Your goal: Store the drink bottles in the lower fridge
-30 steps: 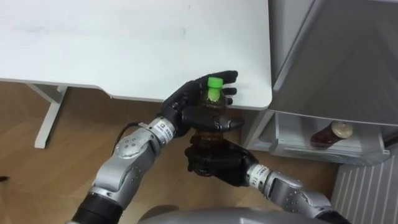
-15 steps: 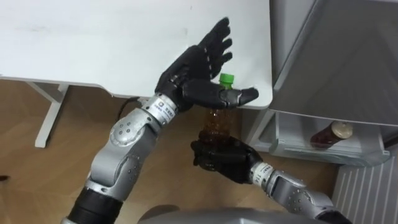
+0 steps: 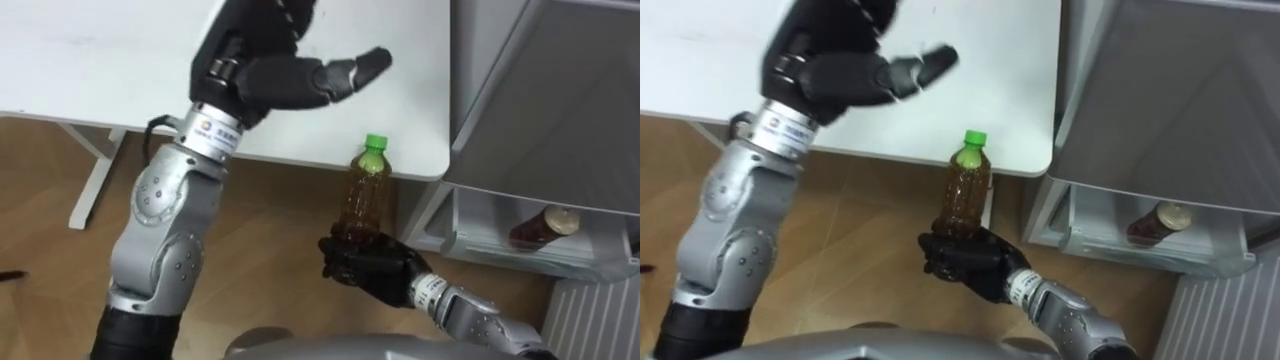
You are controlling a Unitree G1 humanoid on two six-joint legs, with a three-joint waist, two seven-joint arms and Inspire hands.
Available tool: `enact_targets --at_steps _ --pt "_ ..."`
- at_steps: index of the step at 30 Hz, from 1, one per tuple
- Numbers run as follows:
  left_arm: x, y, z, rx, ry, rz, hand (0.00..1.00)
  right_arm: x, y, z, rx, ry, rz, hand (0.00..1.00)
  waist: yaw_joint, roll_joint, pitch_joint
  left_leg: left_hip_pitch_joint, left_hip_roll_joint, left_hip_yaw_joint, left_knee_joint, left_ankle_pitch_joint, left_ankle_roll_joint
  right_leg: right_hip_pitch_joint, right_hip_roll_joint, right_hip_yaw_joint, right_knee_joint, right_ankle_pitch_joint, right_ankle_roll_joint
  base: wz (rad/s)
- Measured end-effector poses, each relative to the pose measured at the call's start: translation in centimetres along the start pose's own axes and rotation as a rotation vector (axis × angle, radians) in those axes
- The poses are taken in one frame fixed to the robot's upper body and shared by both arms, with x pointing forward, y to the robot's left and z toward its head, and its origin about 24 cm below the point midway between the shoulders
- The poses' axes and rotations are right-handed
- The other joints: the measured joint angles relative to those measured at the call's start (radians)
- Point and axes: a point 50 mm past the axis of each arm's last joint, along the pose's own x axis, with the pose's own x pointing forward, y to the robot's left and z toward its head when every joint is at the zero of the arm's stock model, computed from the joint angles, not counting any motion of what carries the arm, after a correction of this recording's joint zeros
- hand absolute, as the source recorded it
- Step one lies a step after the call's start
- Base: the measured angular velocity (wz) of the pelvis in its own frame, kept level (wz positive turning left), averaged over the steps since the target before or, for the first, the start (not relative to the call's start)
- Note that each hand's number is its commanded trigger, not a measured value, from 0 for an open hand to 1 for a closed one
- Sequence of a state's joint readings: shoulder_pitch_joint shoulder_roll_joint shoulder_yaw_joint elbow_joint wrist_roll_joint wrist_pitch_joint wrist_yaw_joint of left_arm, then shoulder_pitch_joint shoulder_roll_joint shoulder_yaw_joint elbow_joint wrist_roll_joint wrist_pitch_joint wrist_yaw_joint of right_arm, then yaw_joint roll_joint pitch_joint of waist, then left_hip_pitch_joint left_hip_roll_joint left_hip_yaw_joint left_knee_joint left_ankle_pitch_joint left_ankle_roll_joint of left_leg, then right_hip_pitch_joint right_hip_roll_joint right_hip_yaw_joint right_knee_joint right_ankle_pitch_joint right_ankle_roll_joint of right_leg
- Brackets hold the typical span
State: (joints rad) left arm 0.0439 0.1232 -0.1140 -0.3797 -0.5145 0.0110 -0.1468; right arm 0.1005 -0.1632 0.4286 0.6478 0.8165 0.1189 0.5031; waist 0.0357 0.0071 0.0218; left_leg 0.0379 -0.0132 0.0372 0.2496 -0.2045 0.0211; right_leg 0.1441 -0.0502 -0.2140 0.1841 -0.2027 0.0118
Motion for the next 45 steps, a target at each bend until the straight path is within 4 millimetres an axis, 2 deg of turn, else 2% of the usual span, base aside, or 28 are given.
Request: enact_targets --at_steps 4,6,11,12,16,19,21,25,26,30,36,41,43,45 --pt "-0.4 1.6 1.1 0.036 -0.053 0.125 0.0 -0.4 -0.5 0.5 0.03 -0.058 -0.025 1.0 0.016 0.003 -0.0021 0.009 0.0 0.0 -0.012 0.001 -0.001 0.005 0.0 -0.003 0.0 0.0 0.0 -0.02" --pt "-1.0 2.7 1.5 0.091 -0.071 0.223 0.0 -1.0 -1.1 0.5 0.052 -0.104 -0.056 1.0 0.035 0.007 -0.0072 0.013 0.0 -0.004 -0.012 0.001 -0.001 0.01 0.001 -0.006 -0.001 0.0 0.0 0.02" --pt "-2.3 5.4 2.9 0.187 -0.12 0.448 0.0 -1.8 -1.8 0.6 0.077 -0.143 -0.084 1.0 0.056 0.007 -0.0099 0.024 -0.001 -0.011 -0.012 0.002 -0.002 0.019 0.001 -0.013 -0.003 0.0 0.0 0.04" --pt "-3.0 6.0 3.1 0.209 -0.126 0.503 0.0 -1.9 -1.9 0.5 0.086 -0.15 -0.094 1.0 0.058 0.007 -0.0124 0.028 -0.002 -0.012 -0.013 0.002 -0.002 0.032 0.001 -0.015 -0.009 0.0 0.0 0.0" --pt "-4.8 7.5 2.5 0.221 -0.1 0.667 0.0 -2.5 -2.3 -0.1 0.103 -0.155 -0.133 1.0 0.075 0.004 -0.0197 0.046 -0.004 -0.011 -0.018 0.001 -0.002 0.051 0.0 -0.016 -0.017 0.0 0.001 0.01" --pt "-6.3 9.5 1.1 0.224 -0.033 0.824 0.0 -3.1 -2.8 -0.5 0.119 -0.159 -0.157 1.0 0.087 0.002 -0.0208 0.05 -0.003 -0.013 -0.018 0.002 -0.003 0.055 0.001 -0.015 -0.017 0.0 0.0 0.0" --pt "-8.7 11.1 -1.0 0.228 0.079 0.97 0.0 -3.7 -3.0 -1.3 0.142 -0.157 -0.181 1.0 0.083 0.005 -0.0205 0.059 -0.006 -0.016 -0.019 0.002 -0.003 0.068 0.001 -0.014 -0.032 -0.002 0.001 0.0" --pt "-11.6 12.3 -4.2 0.225 0.251 1.111 0.0 -3.9 -3.2 -1.6 0.151 -0.154 -0.205 1.0 0.089 -0.007 -0.0206 0.054 -0.008 -0.016 -0.015 0.002 -0.002 0.067 0.002 -0.007 -0.035 -0.002 0.002 0.0" --pt "-12.9 12.4 -5.7 0.215 0.331 1.144 0.0 -3.9 -3.3 -1.5 0.147 -0.156 -0.213 1.0 0.087 -0.007 -0.021 0.056 -0.009 -0.016 -0.014 0.002 -0.002 0.068 0.001 -0.007 -0.035 -0.002 0.002 0.0" --pt "-17.4 12.3 -9.7 0.192 0.582 1.229 0.0 -4.2 -3.5 -1.7 0.119 -0.146 -0.239 1.0 0.081 -0.012 -0.0201 0.061 -0.008 -0.014 -0.014 0.001 -0.002 0.066 0.0 -0.005 -0.037 -0.001 0.003 -0.02" --pt "-23.5 11.0 -14.0 0.098 0.895 1.356 0.0 -4.4 -3.8 -2.1 0.125 -0.141 -0.261 1.0 0.068 -0.013 -0.0192 0.06 -0.009 -0.011 -0.018 0.001 -0.001 0.076 0.001 -0.005 -0.05 0.0 0.003 0.01" --pt "-27.7 9.3 -15.5 0.066 1.102 1.362 0.0 -5.1 -4.3 -3.3 0.148 -0.116 -0.309 1.0 0.047 -0.013 -0.0193 0.064 -0.01 -0.012 -0.023 0.001 -0.001 0.079 0.001 -0.005 -0.052 -0.001 0.004 0.0" --pt "-28.6 8.9 -15.6 0.046 1.148 1.35 0.0 -5.6 -4.8 -4.2 0.18 -0.085 -0.355 1.0 0.039 -0.013 -0.0193 0.064 -0.009 -0.007 -0.026 0.001 -0.001 0.075 0.001 0.002 -0.052 -0.001 0.004 -0.05" --pt "-29.8 8.5 -15.9 0.022 1.203 1.335 0.0 -6.5 -6.1 -5.4 0.267 -0.05 -0.476 1.0 0.043 -0.013 -0.0194 0.061 -0.008 0.004 -0.03 0.001 -0.001 0.064 0.001 0.012 -0.048 -0.001 0.005 -0.15"
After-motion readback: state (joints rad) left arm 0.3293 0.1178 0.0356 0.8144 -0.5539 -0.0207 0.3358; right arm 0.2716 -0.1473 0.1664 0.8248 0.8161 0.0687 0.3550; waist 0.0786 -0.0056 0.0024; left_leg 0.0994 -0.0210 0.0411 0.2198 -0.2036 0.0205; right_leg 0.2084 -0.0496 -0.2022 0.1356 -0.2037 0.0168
